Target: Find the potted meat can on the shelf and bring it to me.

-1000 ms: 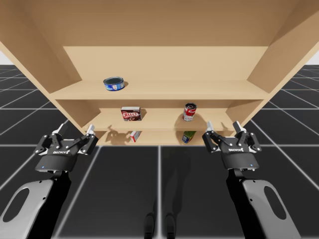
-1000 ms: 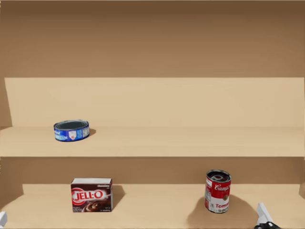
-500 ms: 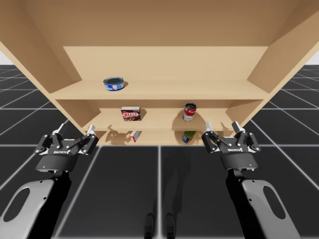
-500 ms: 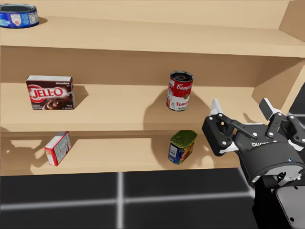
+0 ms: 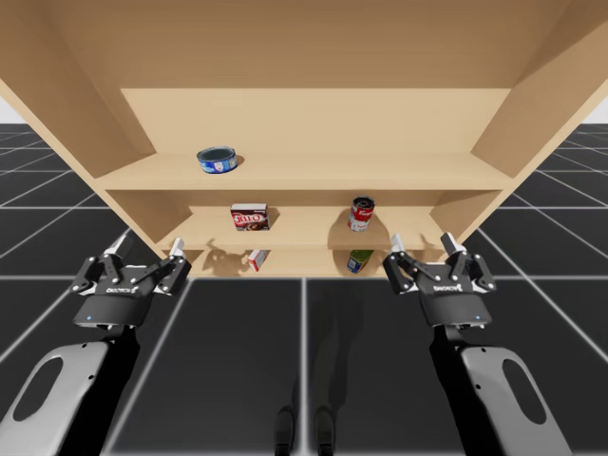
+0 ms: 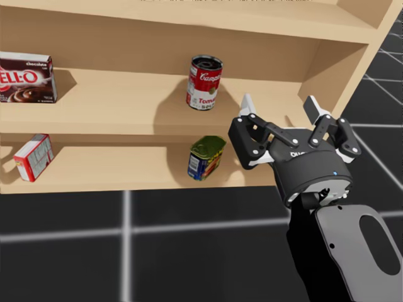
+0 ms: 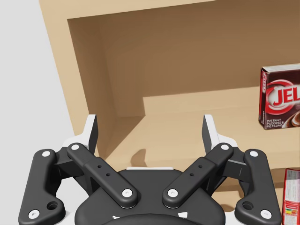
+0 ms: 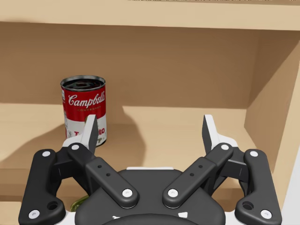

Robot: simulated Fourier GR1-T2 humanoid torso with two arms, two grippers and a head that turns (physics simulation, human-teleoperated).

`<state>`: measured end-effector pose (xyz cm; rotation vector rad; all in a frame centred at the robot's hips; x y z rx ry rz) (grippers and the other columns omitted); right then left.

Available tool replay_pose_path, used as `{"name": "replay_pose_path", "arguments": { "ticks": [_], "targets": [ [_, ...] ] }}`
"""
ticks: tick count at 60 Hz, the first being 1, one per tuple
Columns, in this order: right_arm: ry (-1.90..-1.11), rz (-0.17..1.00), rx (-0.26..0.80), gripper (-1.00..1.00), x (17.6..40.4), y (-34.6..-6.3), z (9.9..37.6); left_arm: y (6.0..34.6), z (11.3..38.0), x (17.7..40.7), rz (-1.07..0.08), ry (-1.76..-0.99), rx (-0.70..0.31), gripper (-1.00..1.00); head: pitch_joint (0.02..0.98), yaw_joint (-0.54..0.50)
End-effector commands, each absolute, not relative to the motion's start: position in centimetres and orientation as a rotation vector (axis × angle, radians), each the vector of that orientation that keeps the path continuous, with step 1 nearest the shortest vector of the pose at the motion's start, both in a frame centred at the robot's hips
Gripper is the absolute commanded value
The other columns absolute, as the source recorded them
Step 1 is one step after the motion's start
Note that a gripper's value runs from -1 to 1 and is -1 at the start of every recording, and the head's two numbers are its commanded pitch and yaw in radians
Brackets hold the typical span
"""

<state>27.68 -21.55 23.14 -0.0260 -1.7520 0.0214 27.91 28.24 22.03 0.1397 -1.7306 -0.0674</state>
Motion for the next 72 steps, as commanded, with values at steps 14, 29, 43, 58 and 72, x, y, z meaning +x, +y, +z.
{"name": "replay_pose_path", "arguments": {
  "ticks": [14,29,43,58,72],
  "targets": [
    [-1.683,0.156,0.123,-1.00,23.7,-20.0,23.5,28.4,22.1,27.9,-0.060,-1.730,0.133,-1.00,0.726,-0.25],
    [-1.621,0.223,0.158,-1.00,21.8,-19.4,20.9,28.4,22.1,27.9,-0.058,-1.727,0.132,-1.00,0.718,-0.26],
    [-1.542,0.247,0.141,-1.00,23.1,-18.9,17.2,28.5,22.1,27.9,-0.053,-1.728,0.136,-1.00,0.718,-0.25],
    [-1.476,0.298,0.098,-1.00,25.6,-18.5,15.2,28.6,22.1,27.9,-0.051,-1.727,0.141,-1.00,0.724,-0.23],
    [-1.423,0.324,0.074,-1.00,28.6,-18.2,14.6,28.7,22.0,27.9,-0.049,-1.728,0.146,-1.00,0.729,-0.23]
  ]
}}
